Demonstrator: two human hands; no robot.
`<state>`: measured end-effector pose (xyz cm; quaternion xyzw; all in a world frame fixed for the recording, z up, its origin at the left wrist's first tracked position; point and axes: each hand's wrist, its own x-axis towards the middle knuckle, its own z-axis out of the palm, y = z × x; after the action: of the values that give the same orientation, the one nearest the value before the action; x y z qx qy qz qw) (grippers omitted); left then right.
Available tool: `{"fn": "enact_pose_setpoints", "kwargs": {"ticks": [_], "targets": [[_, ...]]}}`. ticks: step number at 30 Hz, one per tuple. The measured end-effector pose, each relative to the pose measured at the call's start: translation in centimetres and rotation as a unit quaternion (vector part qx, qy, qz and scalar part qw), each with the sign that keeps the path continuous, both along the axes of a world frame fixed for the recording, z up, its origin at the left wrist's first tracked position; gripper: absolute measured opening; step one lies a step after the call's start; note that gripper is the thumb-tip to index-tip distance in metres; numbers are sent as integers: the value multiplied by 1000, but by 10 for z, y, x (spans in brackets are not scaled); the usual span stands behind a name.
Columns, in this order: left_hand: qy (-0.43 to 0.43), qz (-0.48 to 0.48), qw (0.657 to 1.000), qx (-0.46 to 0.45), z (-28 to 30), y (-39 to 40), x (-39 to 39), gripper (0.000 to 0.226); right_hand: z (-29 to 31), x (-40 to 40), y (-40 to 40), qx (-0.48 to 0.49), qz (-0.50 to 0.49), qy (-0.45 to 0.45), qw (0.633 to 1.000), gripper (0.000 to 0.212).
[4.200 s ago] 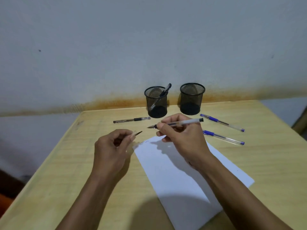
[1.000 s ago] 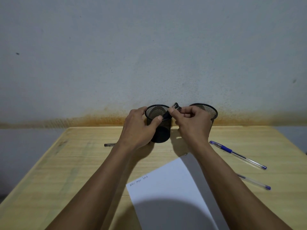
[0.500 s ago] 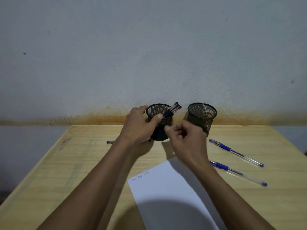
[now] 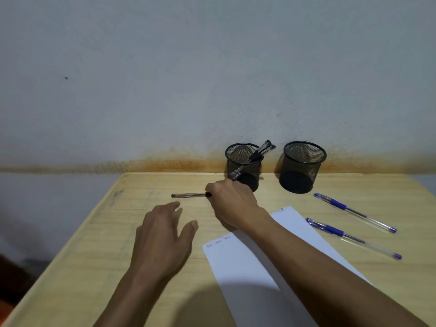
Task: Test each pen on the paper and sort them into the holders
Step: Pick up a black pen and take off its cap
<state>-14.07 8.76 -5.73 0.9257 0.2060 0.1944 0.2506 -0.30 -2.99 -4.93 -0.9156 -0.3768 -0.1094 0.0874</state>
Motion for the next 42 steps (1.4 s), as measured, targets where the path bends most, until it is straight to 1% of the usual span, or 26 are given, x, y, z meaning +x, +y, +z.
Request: {"fn": "enact_pose_setpoints", "kwargs": {"ticks": [3,5,7,8,10,11,13,14,16,17,18,19,21,23,30,32,34,35,36,37,38,39,40,41,42], "targets": [[15,-1,1000,25,-11,3,-13,50,-1,2,0,-21,19,-49,998,14],[15,-4,999,28,-11,2,-18,47,-2,1,-2,-27,29,-50,998,18],[2,-6,1000,16,-9,1,-20,45,1,-2,-5,-12,25,-22,999,25],[-15,-9,1000,-1,-7,-1,-21,45,4,-4,-8,11,21,2,1000,27],[-52,-26,997,-42,-1,-7,-25,44,16,-13,-18,102,17,75,992,29],[-66,-36,995,-60,4,-12,-28,44,24,-20,-25,161,12,111,981,29],[-86,-57,991,-84,13,-23,-32,42,37,-38,-41,274,-20,175,945,23],[-95,-71,989,-84,17,-29,-34,43,43,-49,-49,324,-39,213,921,19],[-111,-103,986,-76,25,-43,-37,43,52,-69,-66,417,-57,295,858,12],[-117,-118,983,-73,30,-50,-38,42,55,-78,-74,451,-57,327,828,11],[-124,-132,981,-71,33,-57,-39,39,58,-86,-82,475,-55,347,807,9],[-132,-141,979,-71,36,-63,-40,36,59,-93,-89,492,-55,355,793,8],[-154,-147,975,-68,39,-74,-44,28,59,-105,-101,518,-55,353,777,6],[-167,-141,973,-67,39,-81,-48,22,55,-113,-110,537,-55,352,764,9],[-197,-149,968,-43,37,-95,-53,12,48,-129,-125,554,-74,358,748,21],[-205,-152,967,-23,37,-97,-55,11,46,-131,-130,565,-63,363,738,22],[-215,-159,964,-5,41,-102,-57,13,46,-133,-130,566,-54,363,738,22],[-219,-160,962,0,42,-104,-58,13,48,-133,-131,573,-49,364,733,21],[-222,-155,963,-2,43,-103,-60,12,50,-128,-134,601,-56,365,709,20],[-220,-140,965,-13,42,-100,-62,12,53,-118,-141,649,-75,367,662,20],[-212,-112,970,-31,39,-93,-67,13,59,-105,-153,700,-97,366,605,20],[-197,-76,976,-52,34,-83,-74,14,67,-92,-168,737,-117,354,564,21],[-178,-44,980,-71,29,-70,-81,16,74,-80,-183,752,-135,336,551,21],[-155,-26,984,-85,24,-57,-86,20,77,-72,-195,749,-147,322,560,20],[-132,-20,987,-93,19,-46,-89,23,77,-70,-201,736,-149,316,579,19]]}}
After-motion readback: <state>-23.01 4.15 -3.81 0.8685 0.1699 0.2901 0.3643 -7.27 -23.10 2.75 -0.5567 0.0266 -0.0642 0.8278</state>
